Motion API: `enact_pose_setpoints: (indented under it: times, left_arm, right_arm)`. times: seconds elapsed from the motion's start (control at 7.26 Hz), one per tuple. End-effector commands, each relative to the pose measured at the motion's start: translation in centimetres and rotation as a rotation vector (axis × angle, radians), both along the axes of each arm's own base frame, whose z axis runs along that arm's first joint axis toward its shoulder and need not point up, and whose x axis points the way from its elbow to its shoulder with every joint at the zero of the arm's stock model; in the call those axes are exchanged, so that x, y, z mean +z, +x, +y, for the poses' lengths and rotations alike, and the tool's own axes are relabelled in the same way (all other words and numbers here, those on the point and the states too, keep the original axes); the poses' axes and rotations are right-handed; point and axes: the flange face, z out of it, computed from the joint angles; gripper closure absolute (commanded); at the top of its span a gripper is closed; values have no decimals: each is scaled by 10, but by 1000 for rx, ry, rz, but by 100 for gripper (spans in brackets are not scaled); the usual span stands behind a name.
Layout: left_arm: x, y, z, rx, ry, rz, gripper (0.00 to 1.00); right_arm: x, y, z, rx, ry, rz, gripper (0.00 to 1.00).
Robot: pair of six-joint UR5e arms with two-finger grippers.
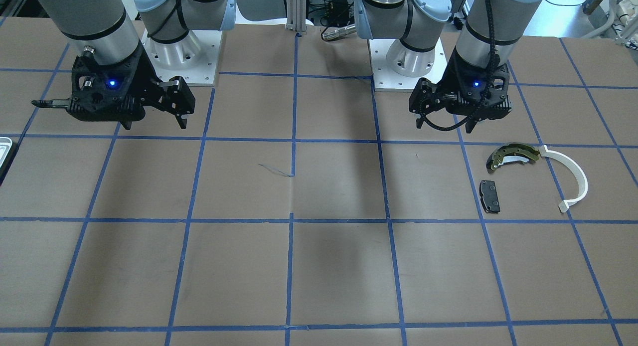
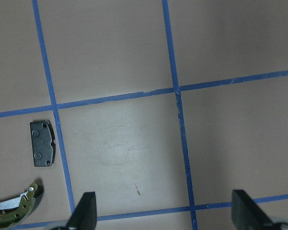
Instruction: Place bearing gear from tray to pile
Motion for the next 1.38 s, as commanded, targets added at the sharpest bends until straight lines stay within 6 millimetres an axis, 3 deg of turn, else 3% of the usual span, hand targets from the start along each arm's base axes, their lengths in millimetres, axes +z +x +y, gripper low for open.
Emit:
enact_pose_setpoints:
  times: [0.0,0.41,0.69,0.83,0.96,1.24]
  left_arm:
    - [-3,0,-1,-3,4,2,0]
    - [0,0,2,-4,0,2,0]
    - [-12,1,2,-9,23,0,0]
    - [-5,0,4,-9,5,3,0]
    - [-9,1,4,-9,14,-2,0]
    - [-10,2,3,-7,14,-7,0]
  right_arm:
    - [-4,0,-2,3,7,-3,0]
    - [-3,-8,-5,-14,10,-6,0]
    - [1,-13,-6,-23,-1,0,0]
    - [3,-20,-8,-34,-8,-5,0]
    - [3,-52,-16,10,-16,1,0]
    - [-6,-158,-23,-29,13,1,0]
